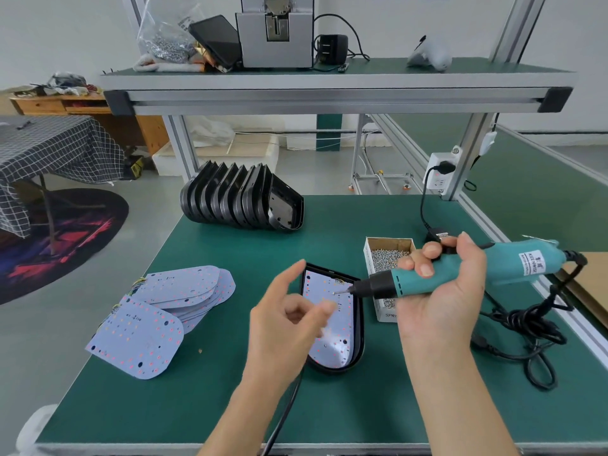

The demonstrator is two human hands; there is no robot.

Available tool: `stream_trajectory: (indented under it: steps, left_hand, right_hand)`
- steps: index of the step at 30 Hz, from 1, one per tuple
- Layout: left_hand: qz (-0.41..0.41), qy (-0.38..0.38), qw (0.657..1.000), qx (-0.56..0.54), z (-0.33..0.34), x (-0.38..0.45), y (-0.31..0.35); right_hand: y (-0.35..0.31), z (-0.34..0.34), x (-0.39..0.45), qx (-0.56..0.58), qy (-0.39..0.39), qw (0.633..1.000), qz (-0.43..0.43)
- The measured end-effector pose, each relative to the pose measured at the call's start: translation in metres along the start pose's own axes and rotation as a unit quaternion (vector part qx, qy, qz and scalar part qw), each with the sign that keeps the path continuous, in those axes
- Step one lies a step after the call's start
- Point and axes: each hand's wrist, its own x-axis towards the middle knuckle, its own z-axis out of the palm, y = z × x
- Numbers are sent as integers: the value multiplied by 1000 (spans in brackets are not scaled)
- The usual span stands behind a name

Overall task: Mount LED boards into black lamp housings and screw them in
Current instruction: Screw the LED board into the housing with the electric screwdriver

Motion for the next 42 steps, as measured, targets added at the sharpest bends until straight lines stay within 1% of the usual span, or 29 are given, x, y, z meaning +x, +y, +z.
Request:
stream_trajectory:
  steps: [2, 3, 4, 6, 8, 10, 15, 26, 32, 42]
  left_hand:
    - [21, 112, 989, 95, -7, 7, -2]
    - [14, 136, 981, 141, -9, 13, -3]
    - [-15, 126, 974, 189, -10, 20, -5]
    - [-100, 47, 952, 286, -6, 36, -10]
    - [-173, -27, 930, 323, 0, 47, -15]
    - [-205, -59, 927, 310, 6, 50, -20]
    - [-219, -87, 938, 254, 8, 51, -30]
    - [-205, -47, 942, 260, 11, 48, -31]
    - [-204, -43, 939, 272, 11, 48, -33]
    - [-196, -35, 939, 281, 12, 48, -36]
  right_hand:
    - [1, -4, 11, -13, 23, 999, -22]
    - [3, -6, 16, -27, 38, 998, -33]
    - [6, -8, 21, -42, 51, 997, -43]
    - [13, -11, 28, -68, 66, 994, -59]
    - [21, -14, 35, -91, 75, 991, -65]
    - [30, -19, 41, -117, 75, 987, -75]
    - [45, -31, 48, -178, 61, 976, -106]
    - [51, -38, 54, -188, 61, 974, -113]
    - [50, -39, 56, -169, 60, 979, -101]
    - [56, -39, 53, -190, 36, 976, -99]
